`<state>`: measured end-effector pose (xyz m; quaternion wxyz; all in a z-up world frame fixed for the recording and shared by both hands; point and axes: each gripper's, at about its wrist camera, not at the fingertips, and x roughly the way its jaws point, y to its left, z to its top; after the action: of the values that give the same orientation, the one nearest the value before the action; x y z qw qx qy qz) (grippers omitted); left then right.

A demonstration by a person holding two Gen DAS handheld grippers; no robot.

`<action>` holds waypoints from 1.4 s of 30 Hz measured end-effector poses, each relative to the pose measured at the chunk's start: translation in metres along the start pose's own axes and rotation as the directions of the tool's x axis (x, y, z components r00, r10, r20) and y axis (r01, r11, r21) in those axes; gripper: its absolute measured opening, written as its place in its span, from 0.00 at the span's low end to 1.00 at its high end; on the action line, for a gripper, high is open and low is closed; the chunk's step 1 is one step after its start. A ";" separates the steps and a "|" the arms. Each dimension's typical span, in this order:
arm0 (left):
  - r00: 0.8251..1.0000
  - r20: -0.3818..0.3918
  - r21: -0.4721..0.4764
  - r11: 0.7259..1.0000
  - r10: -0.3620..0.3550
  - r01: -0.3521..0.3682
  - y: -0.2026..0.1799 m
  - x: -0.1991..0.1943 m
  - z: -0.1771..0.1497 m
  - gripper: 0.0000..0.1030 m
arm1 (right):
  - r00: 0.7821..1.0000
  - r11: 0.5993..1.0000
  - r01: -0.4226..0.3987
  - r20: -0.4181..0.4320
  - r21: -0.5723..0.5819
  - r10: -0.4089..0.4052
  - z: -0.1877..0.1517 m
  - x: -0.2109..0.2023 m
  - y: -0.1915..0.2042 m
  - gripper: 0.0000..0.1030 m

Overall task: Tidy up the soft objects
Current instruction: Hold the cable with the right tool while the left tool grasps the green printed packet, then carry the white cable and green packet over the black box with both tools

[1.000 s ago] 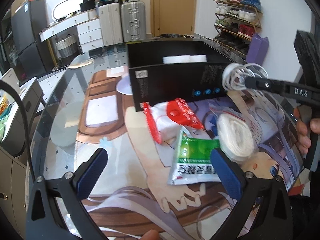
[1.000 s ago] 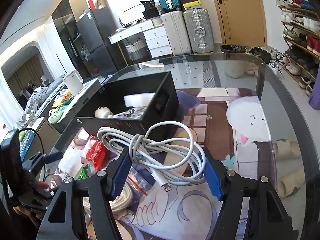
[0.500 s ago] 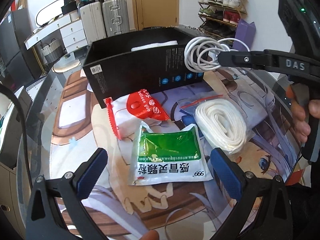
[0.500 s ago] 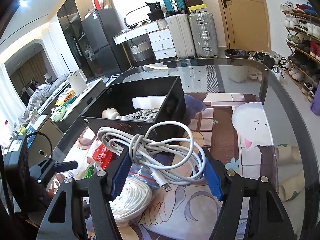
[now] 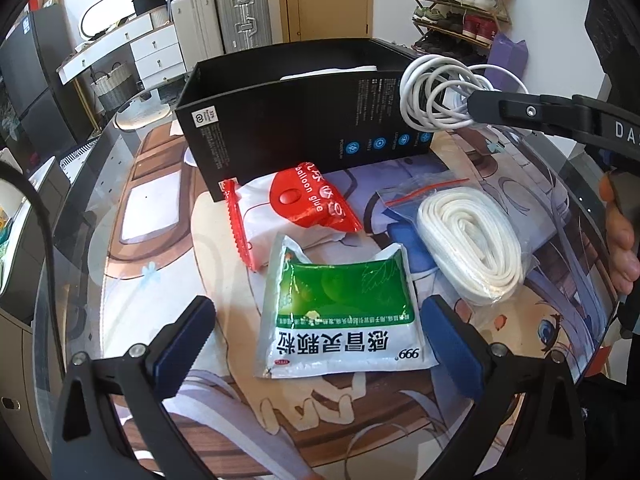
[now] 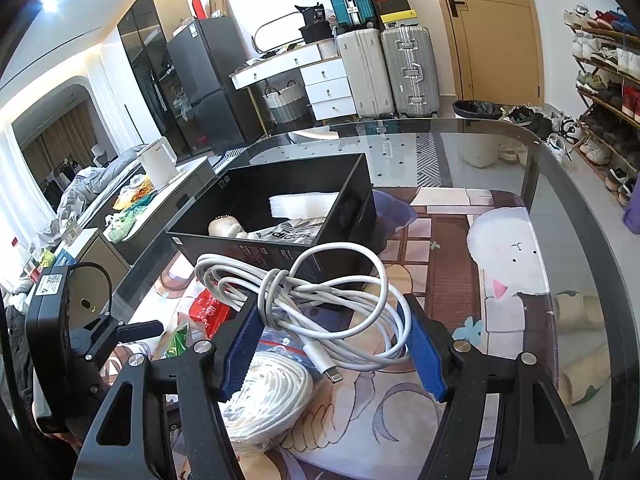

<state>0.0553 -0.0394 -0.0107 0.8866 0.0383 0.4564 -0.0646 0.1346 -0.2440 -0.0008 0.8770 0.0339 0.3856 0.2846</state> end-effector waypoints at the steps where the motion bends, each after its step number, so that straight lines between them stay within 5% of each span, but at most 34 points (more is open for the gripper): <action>1: 1.000 0.003 0.004 1.000 -0.003 0.003 0.000 -0.001 0.000 0.98 | 1.000 1.000 0.000 0.000 -0.001 0.000 0.000 0.000 0.000 0.67; 4: 0.999 0.009 0.022 0.999 -0.032 0.032 -0.001 -0.003 -0.002 0.88 | 1.000 1.000 0.000 0.000 0.000 0.000 0.000 0.000 0.000 0.67; 7: 0.998 0.025 0.044 0.997 -0.059 0.058 -0.006 -0.008 -0.002 0.68 | 1.000 1.000 -0.002 0.000 -0.003 0.002 0.000 0.000 0.001 0.67; 12: 0.996 0.029 0.058 0.995 -0.081 0.080 -0.008 -0.012 -0.002 0.58 | 1.000 1.000 -0.007 0.004 -0.009 0.007 0.001 -0.001 0.005 0.67; 26: 0.990 0.104 0.006 0.995 -0.097 0.097 0.007 -0.034 0.004 0.55 | 0.999 1.000 -0.013 0.034 -0.016 0.013 0.002 -0.008 0.005 0.67; 42: 0.975 0.217 -0.062 0.997 -0.035 0.049 0.043 -0.049 0.043 0.55 | 0.998 0.998 0.022 0.054 -0.060 -0.019 0.007 -0.016 0.023 0.67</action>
<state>0.0679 0.0014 0.0548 0.9302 -0.0082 0.3600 -0.0717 0.1198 -0.2320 0.0212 0.8905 0.0110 0.3537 0.2861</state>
